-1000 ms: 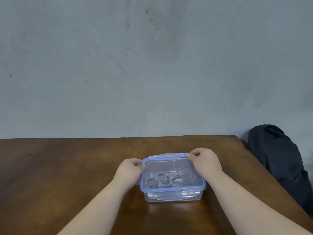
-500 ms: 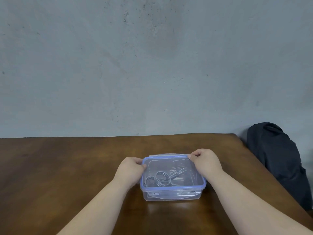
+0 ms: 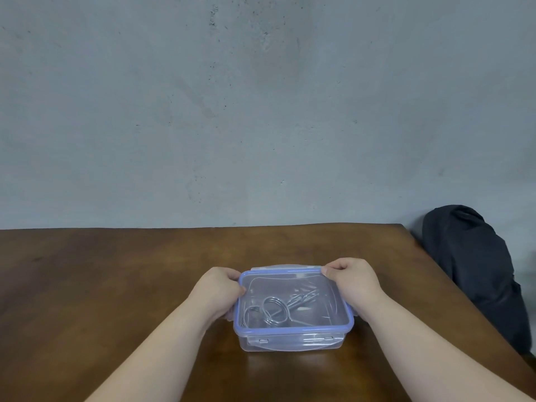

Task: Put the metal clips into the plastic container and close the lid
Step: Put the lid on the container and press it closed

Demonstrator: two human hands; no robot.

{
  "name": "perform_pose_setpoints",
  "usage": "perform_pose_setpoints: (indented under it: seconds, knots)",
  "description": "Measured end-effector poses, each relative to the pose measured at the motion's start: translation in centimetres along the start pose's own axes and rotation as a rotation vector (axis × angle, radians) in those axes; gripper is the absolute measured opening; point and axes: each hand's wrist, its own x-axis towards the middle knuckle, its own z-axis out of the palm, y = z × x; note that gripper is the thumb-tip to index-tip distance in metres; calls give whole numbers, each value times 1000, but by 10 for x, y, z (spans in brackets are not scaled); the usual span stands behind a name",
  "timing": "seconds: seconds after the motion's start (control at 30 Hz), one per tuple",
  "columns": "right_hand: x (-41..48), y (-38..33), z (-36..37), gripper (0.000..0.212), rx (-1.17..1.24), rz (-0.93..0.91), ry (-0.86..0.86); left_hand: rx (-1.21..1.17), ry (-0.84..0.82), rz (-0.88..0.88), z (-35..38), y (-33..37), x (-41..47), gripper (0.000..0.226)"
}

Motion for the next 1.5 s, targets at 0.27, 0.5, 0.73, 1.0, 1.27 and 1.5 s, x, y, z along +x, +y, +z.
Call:
perform_pose_setpoints:
  seconds: [0.27, 0.5, 0.73, 1.0, 1.27, 1.5]
  knots:
    - [-10, 1, 3, 21, -32, -56, 19, 25, 5, 17, 16, 3, 4, 53]
    - [-5, 12, 9, 15, 105, 4, -45, -284, -41, 25, 31, -9, -4, 53]
    - [4, 31, 17, 35, 833, 52, -349, -649, -111, 12, 30, -20, -1, 58]
    - [3, 27, 10, 33, 645, 6, -385, 225, -200, 417, 17, -24, 3, 87]
    - [-1, -2, -9, 46, -628, -567, -420, 939, -409, 487, 6, 5, -6, 143]
    - [-21, -21, -7, 116, -1000, -563, -593, 1016, -320, 559, 14, 11, -16, 138]
